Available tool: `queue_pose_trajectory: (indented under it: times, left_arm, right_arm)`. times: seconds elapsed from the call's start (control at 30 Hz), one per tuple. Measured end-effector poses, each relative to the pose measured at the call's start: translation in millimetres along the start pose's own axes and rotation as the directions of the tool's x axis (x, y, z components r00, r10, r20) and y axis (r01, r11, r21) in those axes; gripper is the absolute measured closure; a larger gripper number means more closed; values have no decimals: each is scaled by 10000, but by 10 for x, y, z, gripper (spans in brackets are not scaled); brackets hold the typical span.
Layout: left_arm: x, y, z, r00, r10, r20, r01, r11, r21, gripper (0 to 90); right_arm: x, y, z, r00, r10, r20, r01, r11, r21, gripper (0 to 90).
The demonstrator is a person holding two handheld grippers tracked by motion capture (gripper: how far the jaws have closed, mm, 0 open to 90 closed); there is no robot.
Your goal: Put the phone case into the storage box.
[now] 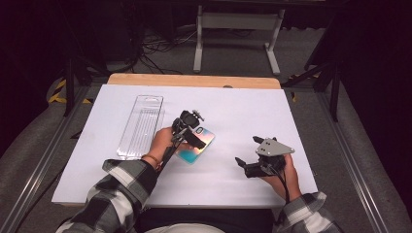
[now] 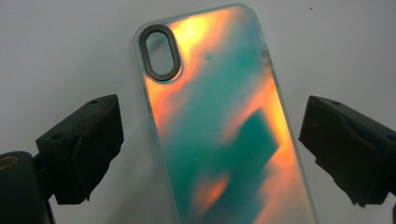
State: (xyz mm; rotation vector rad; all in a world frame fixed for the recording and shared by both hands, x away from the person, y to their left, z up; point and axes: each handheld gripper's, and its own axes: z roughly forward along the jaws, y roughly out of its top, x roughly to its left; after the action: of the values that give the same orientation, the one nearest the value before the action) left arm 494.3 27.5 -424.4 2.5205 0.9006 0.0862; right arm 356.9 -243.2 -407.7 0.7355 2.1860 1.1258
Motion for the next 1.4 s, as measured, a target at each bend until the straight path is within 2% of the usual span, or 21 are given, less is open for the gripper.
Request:
queue_pose_trajectory:
  times: [0.03,0.1,0.33,0.5,0.6,0.67,0.77,1.0,1.2,1.27,1.3,1.4]
  left_arm:
    - [0,-3,14,9998,-165,113,165,9999,-37,64]
    - [7,5,42,9998,-106,194,107,9999,-36,60]
    - [-19,24,161,9996,-233,141,229,9992,339,50]
    - [-33,39,197,9997,-218,-110,221,9994,252,50]
    - [-55,44,197,9991,-17,-434,31,9995,329,91]
    - [-68,32,197,9987,10,-507,7,9995,326,95]
    - [-65,2,190,9982,28,-602,-22,10000,89,109]
    - [-79,-35,173,9971,-73,-758,62,9999,-142,158]
    - [-120,-74,147,9926,146,-1209,-205,9987,-477,171]
    - [-126,-84,132,9924,309,-1188,-383,9975,-601,171]
    - [-138,-90,125,9918,259,-1254,-344,9972,-665,171]
    - [-152,-106,64,9901,409,-1344,-557,9925,-1085,172]
  right_arm:
    - [2,-1,5,10000,12,24,-12,10000,28,81]
    - [1,-4,11,10000,21,54,-21,10000,47,87]
    - [-4,-13,30,9998,140,171,-142,9998,123,88]
    - [-1,-14,30,9999,111,122,-113,9999,113,89]
    - [5,-14,41,9999,111,57,-112,9998,173,91]
    - [15,-12,47,10000,60,26,-60,9998,213,92]
    - [24,-9,51,10000,10,-14,-9,9997,238,92]
    - [31,-9,64,10000,-28,-42,29,9995,329,97]
    - [34,-10,64,10000,-49,-63,51,9995,324,101]
    - [31,-10,62,10000,-52,-27,53,9995,296,105]
    - [30,-10,58,10000,-50,-11,50,9996,262,107]
    - [18,-10,45,9999,-12,111,10,9998,182,107]
